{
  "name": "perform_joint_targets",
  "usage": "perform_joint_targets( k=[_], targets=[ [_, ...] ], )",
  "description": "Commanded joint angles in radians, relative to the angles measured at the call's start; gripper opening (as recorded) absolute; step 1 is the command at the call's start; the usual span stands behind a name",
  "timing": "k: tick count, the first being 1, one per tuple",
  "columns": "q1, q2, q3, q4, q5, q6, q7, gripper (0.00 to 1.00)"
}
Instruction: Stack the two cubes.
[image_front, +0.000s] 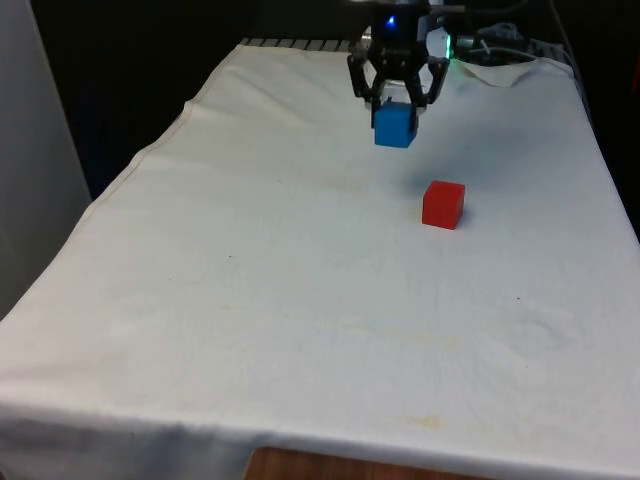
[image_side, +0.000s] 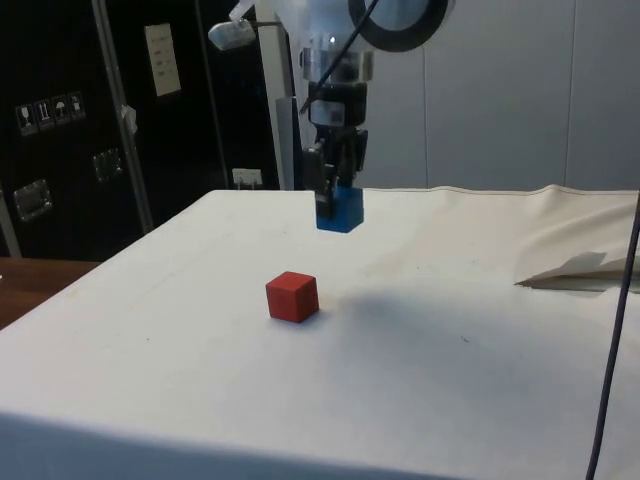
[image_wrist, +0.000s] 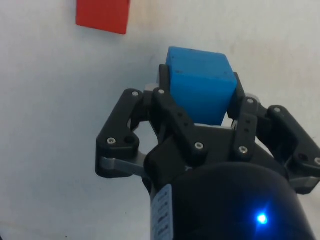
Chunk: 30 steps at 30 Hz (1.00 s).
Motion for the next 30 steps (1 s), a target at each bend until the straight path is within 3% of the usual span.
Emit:
perform_joint_targets(
  k=[1, 2, 3, 9, 11, 12, 13, 18, 19, 20, 26, 27, 30],
  targets=[
    [0.000, 0.010, 0.000, 0.014, -0.039, -0.013, 0.037, 0.03],
    [0.000, 0.003, 0.004, 0.006, -0.005, -0.004, 0.007, 0.03],
    [0.001, 0.012, 0.004, 0.018, -0.044, -0.018, 0.044, 0.03],
    [0.005, 0.031, 0.034, 0.062, -0.081, -0.061, 0.099, 0.03],
    [0.006, 0.035, 0.038, 0.069, -0.084, -0.067, 0.105, 0.03],
    [0.002, 0.027, 0.039, 0.057, -0.057, -0.053, 0.077, 0.03],
    [0.006, 0.041, 0.046, 0.081, -0.091, -0.077, 0.116, 0.03],
    [0.011, 0.064, 0.072, 0.120, -0.105, -0.100, 0.149, 0.03],
    [0.005, 0.057, 0.072, 0.109, -0.085, -0.090, 0.125, 0.03],
    [0.012, 0.069, 0.076, 0.127, -0.106, -0.102, 0.154, 0.03],
    [0.016, 0.098, 0.108, 0.163, -0.099, -0.104, 0.170, 0.03],
    [0.011, 0.091, 0.105, 0.151, -0.088, -0.095, 0.154, 0.03],
    [0.018, 0.109, 0.119, 0.177, -0.099, -0.103, 0.174, 0.03]
  ],
)
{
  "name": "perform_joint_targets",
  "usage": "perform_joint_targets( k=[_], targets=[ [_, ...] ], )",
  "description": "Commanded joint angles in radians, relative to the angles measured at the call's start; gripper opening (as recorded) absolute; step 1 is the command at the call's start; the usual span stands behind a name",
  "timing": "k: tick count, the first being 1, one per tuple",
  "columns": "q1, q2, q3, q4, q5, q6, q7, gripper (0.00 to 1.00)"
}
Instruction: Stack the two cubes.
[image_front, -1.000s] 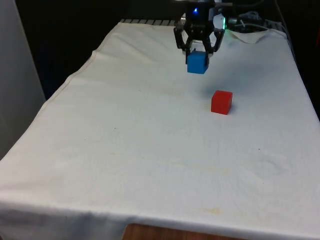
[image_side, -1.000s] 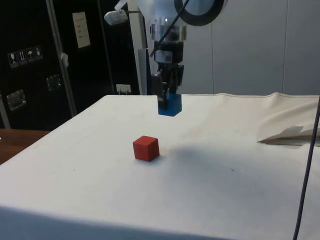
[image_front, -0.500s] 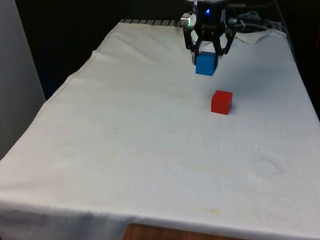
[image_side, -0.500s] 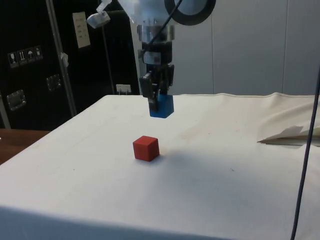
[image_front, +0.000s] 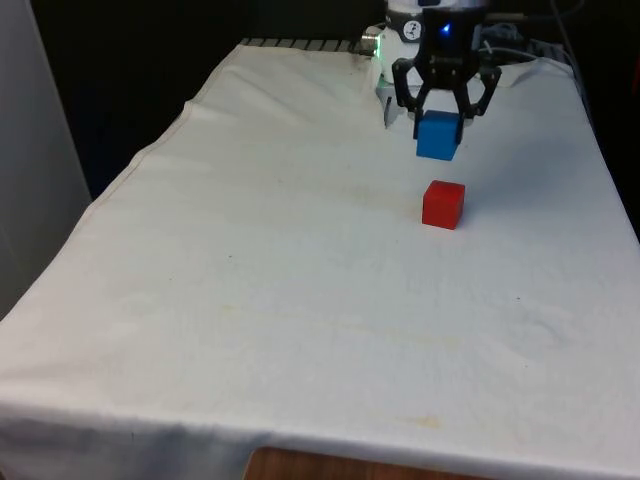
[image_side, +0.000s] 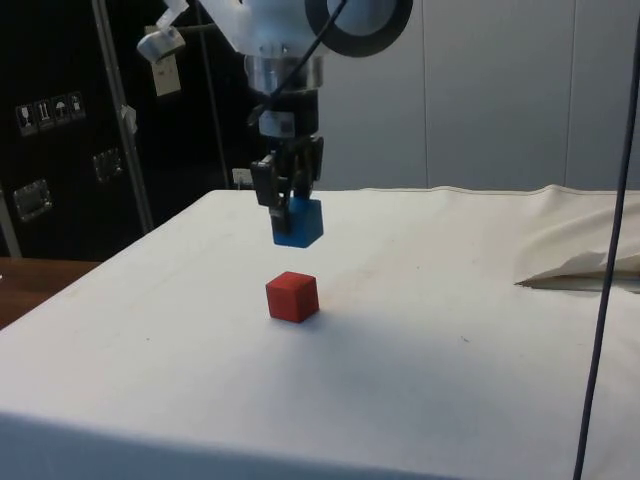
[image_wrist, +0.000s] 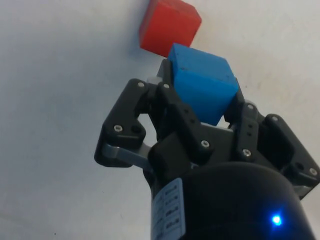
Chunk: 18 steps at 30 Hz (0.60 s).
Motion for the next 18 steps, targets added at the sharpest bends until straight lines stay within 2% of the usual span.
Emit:
perform_joint_targets(
  k=[1, 5, 6, 13, 18],
  targets=[
    [0.005, 0.008, 0.002, 0.012, -0.011, -0.007, 0.016, 0.03],
    [0.002, 0.016, 0.015, 0.022, 0.000, 0.000, 0.005, 0.03],
    [0.005, 0.020, 0.014, 0.028, -0.013, 0.000, 0.017, 0.03],
    [0.002, 0.036, 0.019, 0.035, 0.000, 0.025, 0.001, 0.03],
    [0.002, 0.062, 0.019, 0.038, -0.002, 0.066, -0.006, 0.03]
  ],
)
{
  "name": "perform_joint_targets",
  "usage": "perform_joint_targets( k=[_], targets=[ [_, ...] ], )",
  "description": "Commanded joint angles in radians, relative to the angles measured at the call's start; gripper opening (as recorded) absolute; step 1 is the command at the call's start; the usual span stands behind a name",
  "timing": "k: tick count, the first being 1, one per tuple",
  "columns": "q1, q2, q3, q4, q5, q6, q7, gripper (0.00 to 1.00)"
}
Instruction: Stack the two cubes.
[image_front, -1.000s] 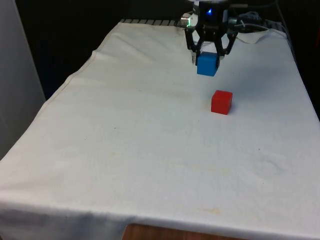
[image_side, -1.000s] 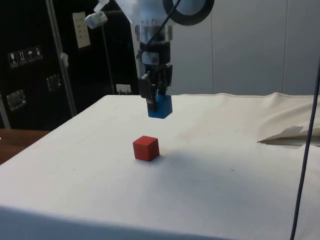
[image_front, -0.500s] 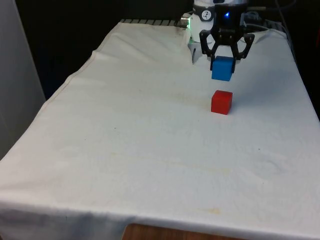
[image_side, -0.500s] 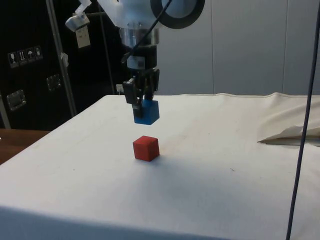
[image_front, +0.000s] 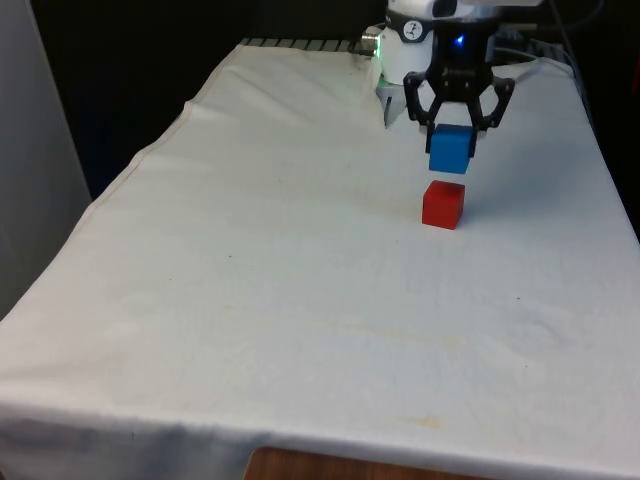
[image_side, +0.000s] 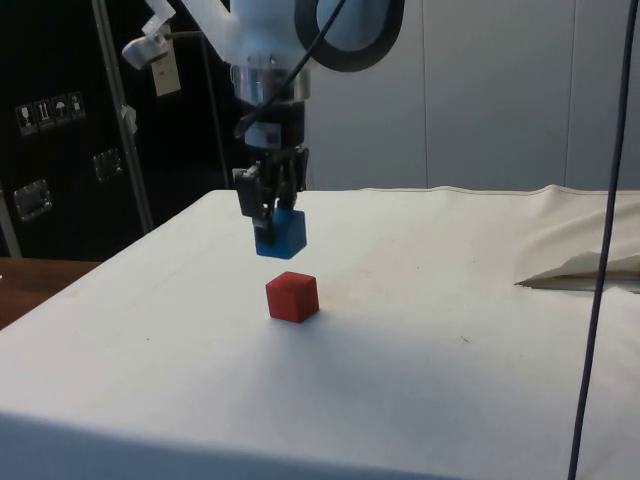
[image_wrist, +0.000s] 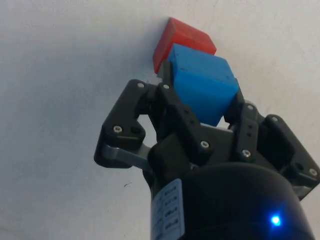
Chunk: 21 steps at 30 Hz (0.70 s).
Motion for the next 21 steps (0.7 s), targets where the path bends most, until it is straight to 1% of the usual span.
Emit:
perform_joint_targets(
  k=[1, 4, 11, 12, 13, 19, 20, 21],
  targets=[
    [0.000, 0.007, 0.000, 0.001, -0.002, 0.012, -0.004, 0.03],
    [0.000, 0.008, 0.000, 0.000, 0.000, 0.009, -0.005, 0.03],
    [0.000, 0.032, -0.003, 0.000, -0.006, 0.027, -0.017, 0.03],
    [-0.001, 0.026, -0.001, 0.000, 0.000, 0.013, -0.018, 0.03],
    [0.000, 0.037, -0.003, 0.000, -0.006, 0.030, -0.018, 0.03],
    [0.000, 0.065, -0.004, -0.001, -0.007, 0.062, -0.026, 0.03],
    [-0.001, 0.064, -0.002, 0.000, 0.000, 0.051, -0.027, 0.03],
    [0.000, 0.070, -0.005, -0.002, -0.007, 0.071, -0.028, 0.03]
  ],
)
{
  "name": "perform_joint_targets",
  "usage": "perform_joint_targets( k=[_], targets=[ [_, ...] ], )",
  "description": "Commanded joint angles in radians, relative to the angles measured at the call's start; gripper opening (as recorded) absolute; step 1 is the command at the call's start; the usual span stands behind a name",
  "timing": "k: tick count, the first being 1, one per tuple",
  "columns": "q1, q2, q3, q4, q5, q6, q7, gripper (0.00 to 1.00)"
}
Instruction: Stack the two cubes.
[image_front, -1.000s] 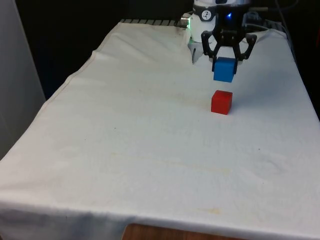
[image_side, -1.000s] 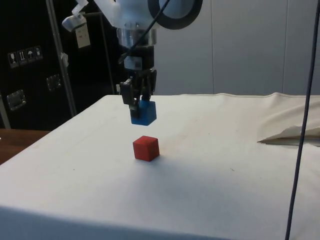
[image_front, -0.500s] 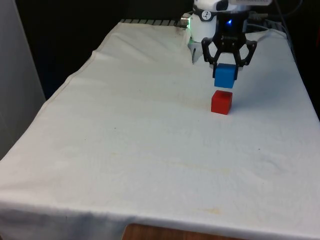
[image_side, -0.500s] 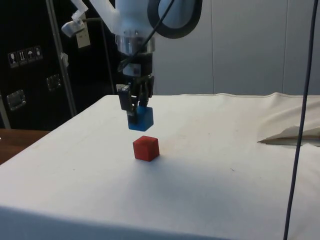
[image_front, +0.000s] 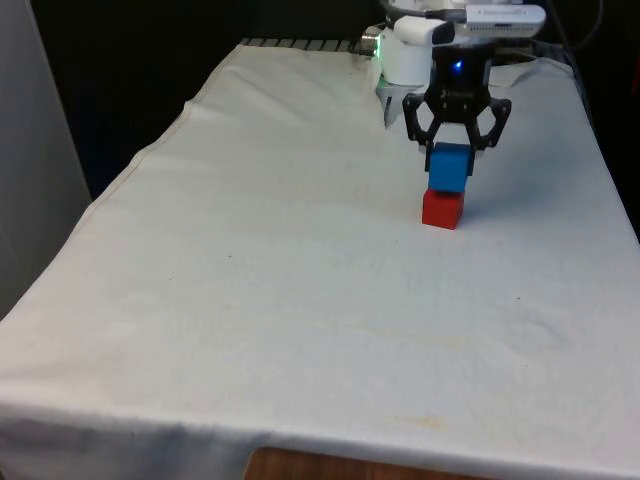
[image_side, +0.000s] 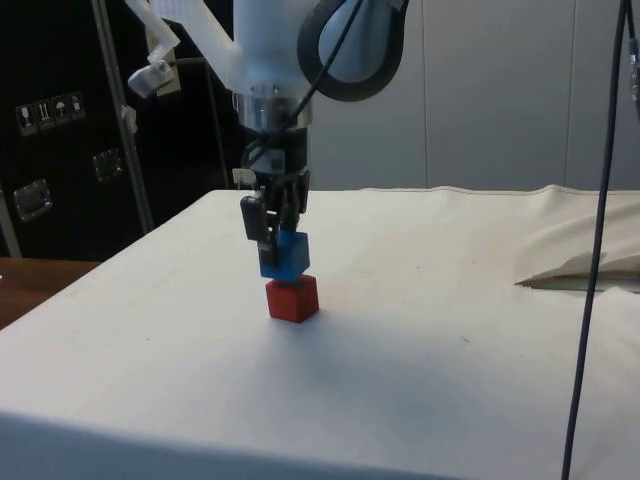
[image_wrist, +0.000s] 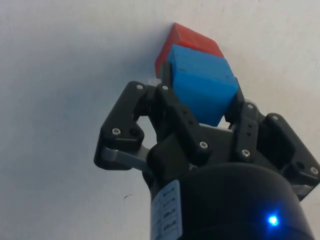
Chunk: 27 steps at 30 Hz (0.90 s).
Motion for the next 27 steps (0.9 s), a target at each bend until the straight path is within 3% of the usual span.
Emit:
perform_joint_targets(
  k=[1, 27],
  targets=[
    [0.001, 0.003, -0.003, -0.002, -0.008, 0.015, 0.001, 0.03],
    [-0.008, 0.030, -0.005, -0.003, 0.005, 0.040, -0.051, 0.03]
  ],
)
